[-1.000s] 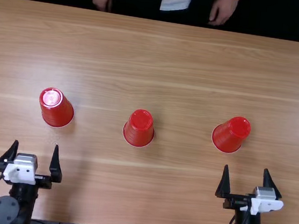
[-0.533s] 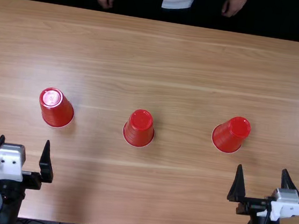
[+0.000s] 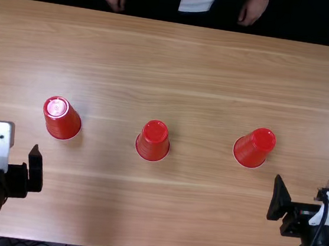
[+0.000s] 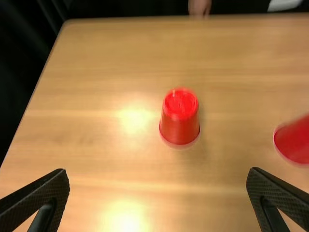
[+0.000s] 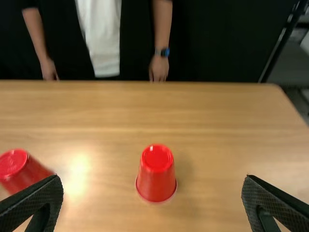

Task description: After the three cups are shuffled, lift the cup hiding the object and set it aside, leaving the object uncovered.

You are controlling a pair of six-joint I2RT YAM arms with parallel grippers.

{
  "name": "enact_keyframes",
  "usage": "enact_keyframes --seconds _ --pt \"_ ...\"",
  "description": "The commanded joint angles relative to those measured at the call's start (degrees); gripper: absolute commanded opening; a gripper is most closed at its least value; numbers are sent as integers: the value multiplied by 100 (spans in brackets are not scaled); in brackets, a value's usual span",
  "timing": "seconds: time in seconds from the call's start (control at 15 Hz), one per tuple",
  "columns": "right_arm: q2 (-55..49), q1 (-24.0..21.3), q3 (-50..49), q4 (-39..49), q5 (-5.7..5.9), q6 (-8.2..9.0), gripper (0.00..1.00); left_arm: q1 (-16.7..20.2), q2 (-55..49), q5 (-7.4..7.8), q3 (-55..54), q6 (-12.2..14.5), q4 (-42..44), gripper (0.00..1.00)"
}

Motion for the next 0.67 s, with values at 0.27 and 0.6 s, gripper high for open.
enact_keyframes --seconds 0.27,0.6 --pt "1093 -30 936 -1389 36 11 100 44 1042 -43 1173 -3 -1193 100" --pt "1304 75 822 -2064 4 1 100 44 1227 -21 1129 -35 -1530 100"
